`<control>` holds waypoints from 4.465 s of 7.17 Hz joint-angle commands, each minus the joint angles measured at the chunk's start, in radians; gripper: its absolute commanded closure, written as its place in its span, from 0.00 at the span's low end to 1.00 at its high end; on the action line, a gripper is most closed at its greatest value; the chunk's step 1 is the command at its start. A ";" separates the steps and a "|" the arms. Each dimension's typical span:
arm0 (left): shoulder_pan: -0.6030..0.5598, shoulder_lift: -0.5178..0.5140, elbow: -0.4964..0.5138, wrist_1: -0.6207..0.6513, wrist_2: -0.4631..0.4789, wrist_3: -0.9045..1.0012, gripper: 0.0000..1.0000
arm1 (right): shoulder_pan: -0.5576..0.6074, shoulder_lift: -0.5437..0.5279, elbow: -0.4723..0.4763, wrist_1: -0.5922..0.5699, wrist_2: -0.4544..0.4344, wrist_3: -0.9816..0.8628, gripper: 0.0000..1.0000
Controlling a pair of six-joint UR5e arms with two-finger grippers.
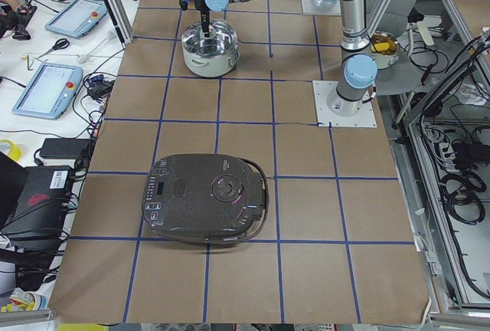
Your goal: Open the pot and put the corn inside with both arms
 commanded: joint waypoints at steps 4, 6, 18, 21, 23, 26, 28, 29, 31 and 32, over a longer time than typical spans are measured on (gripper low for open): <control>0.050 0.054 0.035 -0.017 -0.023 0.025 0.98 | -0.024 0.037 0.007 -0.022 0.004 0.004 0.55; 0.089 0.098 0.122 -0.151 -0.036 0.030 0.98 | -0.024 0.031 -0.002 -0.022 0.007 0.012 0.96; 0.607 0.068 -0.284 0.215 -0.028 0.728 0.98 | 0.642 0.075 -0.500 0.407 -0.045 0.580 0.98; 0.607 0.030 -0.290 0.230 0.000 0.621 0.98 | 0.651 0.075 -0.438 0.381 -0.039 0.578 0.72; 0.607 0.011 -0.302 0.245 0.003 0.617 0.98 | 0.651 0.074 -0.425 0.349 -0.038 0.584 0.00; 0.606 -0.009 -0.301 0.245 0.040 0.613 0.85 | 0.631 0.028 -0.434 0.352 -0.038 0.581 0.00; 0.604 -0.019 -0.298 0.245 0.041 0.611 0.38 | 0.517 -0.081 -0.411 0.457 0.049 0.572 0.00; 0.603 -0.019 -0.298 0.244 0.040 0.607 0.24 | 0.452 -0.154 -0.401 0.540 0.067 0.563 0.00; 0.575 0.006 -0.289 0.230 0.033 0.505 0.12 | 0.311 -0.268 -0.329 0.663 0.079 0.418 0.00; 0.530 0.038 -0.269 0.185 0.035 0.483 0.08 | 0.257 -0.318 -0.278 0.689 0.070 0.358 0.00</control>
